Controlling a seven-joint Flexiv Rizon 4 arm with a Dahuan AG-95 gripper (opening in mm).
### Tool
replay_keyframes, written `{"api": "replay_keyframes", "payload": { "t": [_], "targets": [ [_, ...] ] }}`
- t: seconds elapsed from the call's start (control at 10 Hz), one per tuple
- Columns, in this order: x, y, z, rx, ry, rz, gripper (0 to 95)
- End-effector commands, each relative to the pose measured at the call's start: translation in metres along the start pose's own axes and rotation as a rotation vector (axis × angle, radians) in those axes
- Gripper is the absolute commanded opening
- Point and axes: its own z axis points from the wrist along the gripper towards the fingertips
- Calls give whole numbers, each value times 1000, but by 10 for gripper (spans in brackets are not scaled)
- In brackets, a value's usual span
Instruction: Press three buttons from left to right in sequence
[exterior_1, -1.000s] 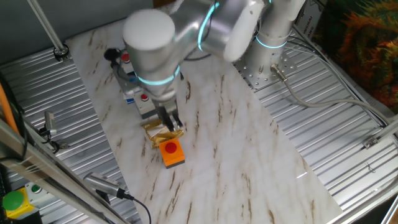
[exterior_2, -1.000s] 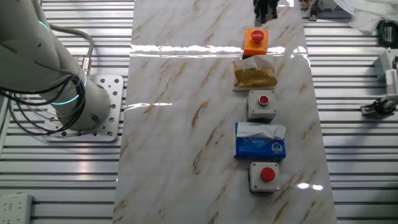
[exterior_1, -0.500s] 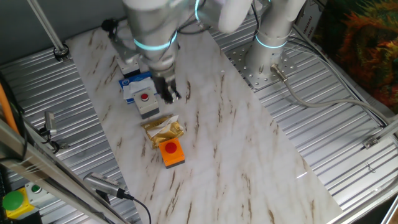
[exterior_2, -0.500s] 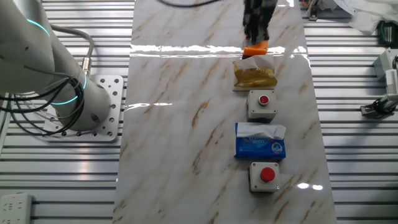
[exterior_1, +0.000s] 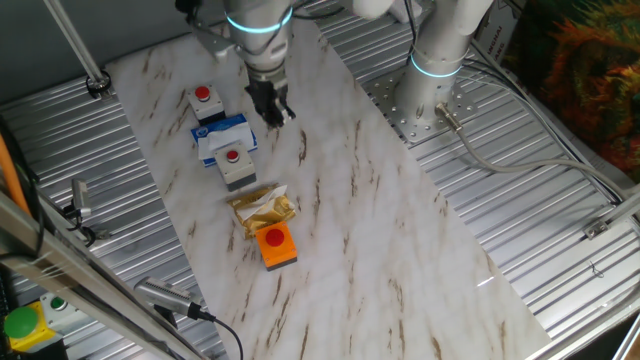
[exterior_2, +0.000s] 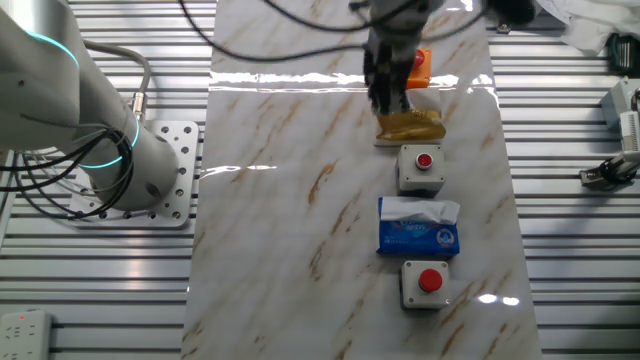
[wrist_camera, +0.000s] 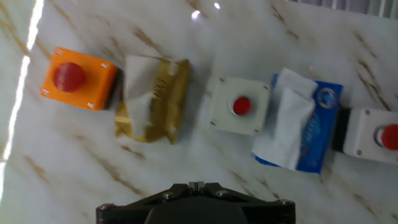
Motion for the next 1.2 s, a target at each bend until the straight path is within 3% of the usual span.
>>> {"api": "replay_keyframes", "payload": {
  "t": [0.1, 0.5, 0.8, 1.2],
  "targets": [
    [6, -5, 11, 17, -19, 101, 0],
    [0, -12, 27, -15, -50, 290, 0],
    [-3, -13, 31, -10, -59, 270, 0],
    [-5, -14, 32, -38, -63, 261, 0]
  ]
}}
